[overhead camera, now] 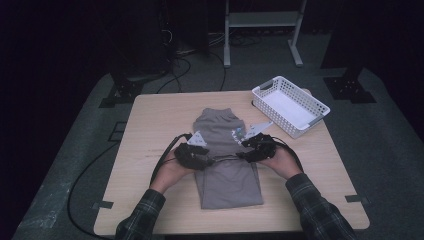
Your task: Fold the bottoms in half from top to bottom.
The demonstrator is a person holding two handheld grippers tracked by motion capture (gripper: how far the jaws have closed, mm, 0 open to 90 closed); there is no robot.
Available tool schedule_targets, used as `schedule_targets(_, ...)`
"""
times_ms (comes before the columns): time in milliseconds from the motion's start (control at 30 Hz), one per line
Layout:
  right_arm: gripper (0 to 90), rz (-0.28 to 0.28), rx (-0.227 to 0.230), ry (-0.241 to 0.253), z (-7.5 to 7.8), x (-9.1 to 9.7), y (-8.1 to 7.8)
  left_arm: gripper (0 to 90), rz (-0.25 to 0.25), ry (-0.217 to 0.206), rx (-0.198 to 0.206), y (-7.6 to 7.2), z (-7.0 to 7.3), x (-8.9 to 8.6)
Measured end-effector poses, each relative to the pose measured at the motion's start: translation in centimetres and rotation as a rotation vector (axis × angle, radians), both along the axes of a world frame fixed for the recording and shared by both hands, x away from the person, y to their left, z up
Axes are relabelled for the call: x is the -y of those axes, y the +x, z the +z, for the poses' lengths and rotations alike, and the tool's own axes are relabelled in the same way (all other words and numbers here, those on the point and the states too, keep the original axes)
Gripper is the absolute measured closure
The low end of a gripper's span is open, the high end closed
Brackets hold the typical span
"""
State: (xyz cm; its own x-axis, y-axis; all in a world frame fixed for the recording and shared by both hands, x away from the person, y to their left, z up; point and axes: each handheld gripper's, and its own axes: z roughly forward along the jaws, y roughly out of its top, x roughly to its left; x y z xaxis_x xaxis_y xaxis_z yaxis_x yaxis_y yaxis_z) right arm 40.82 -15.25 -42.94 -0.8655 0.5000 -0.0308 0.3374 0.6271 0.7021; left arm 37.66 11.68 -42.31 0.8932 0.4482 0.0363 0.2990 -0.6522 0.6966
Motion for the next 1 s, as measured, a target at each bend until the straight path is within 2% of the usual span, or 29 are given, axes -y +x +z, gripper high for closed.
schedule_targets(67,59.3,0.033,-0.013,0.007,0.3,0.1,-0.7,63.1,-0.032,-0.001,-0.021,-0.7,0.0,0.2)
schedule_targets(133,70.6,0.076,-0.035,0.01,0.1,-0.1,-1.2,70.1,-0.052,0.021,-0.042,-1.0,-0.4,0.8)
schedule_targets(167,74.5,0.086,-0.048,0.0,-0.1,-0.3,-1.4,72.7,-0.053,0.039,-0.043,-1.0,-0.8,1.2)
schedule_targets(200,74.5,0.086,-0.048,0.0,-0.1,-0.3,-1.4,74.1,-0.053,0.039,-0.043,-1.0,-0.8,1.2)
schedule_targets(233,80.4,0.1,-0.068,-0.026,-0.9,-0.9,-1.3,74.5,-0.038,0.06,-0.064,-0.4,-1.6,1.9)
schedule_targets(267,80.4,0.1,-0.068,-0.026,-0.9,-0.9,-1.3,75.2,-0.038,0.06,-0.064,-0.4,-1.6,1.9)
schedule_targets(300,81.3,0.109,-0.085,-0.051,-1.7,-1.4,-0.9,75.2,-0.015,0.077,-0.076,0.4,-2.4,2.3)
schedule_targets(367,81.3,0.097,-0.091,-0.054,-2.2,-1.8,-0.6,74.8,0.014,0.06,-0.075,1.2,-2.6,2.3)
schedule_targets(400,81.0,0.078,-0.093,-0.054,-2.3,-1.9,-0.2,73.0,0.035,0.045,-0.072,1.5,-2.6,2.2)
schedule_targets(433,80.6,0.066,-0.085,-0.055,-2.3,-2.0,0.0,72.3,0.035,0.045,-0.072,1.5,-2.6,2.2)
schedule_targets(467,78.3,0.042,-0.084,-0.047,-2.3,-2.0,0.4,71.1,0.066,0.028,-0.066,2.4,-2.6,1.9)
schedule_targets(533,76.1,-0.004,-0.077,-0.045,-2.4,-2.0,1.2,68.0,0.086,0.027,-0.075,3.1,-2.7,1.8)
schedule_targets(567,74.4,-0.019,-0.088,-0.042,-2.5,-1.9,1.6,67.8,0.096,0.017,-0.083,3.4,-3.0,1.8)
schedule_targets(633,74.3,-0.042,-0.096,-0.048,-2.9,-1.9,2.3,67.7,0.097,0.028,-0.089,3.6,-3.3,1.9)
schedule_targets(700,69.2,-0.045,-0.102,-0.028,-3.0,-1.8,2.4,66.5,0.092,0.037,-0.084,3.6,-3.5,2.0)
schedule_targets(833,57.9,-0.03,-0.063,-0.009,-2.1,-1.0,1.0,58.1,0.089,0.034,-0.05,2.3,-2.4,1.5)
schedule_targets(967,50.9,0.043,-0.048,0.014,-1.1,0.6,-2.0,52.9,0.036,0.016,-0.036,-0.3,-1.2,0.4)
schedule_targets(1000,48.2,0.059,-0.042,0.015,-1.0,0.9,-2.6,51.1,0.022,0.016,-0.032,-1.3,-1.0,0.2)
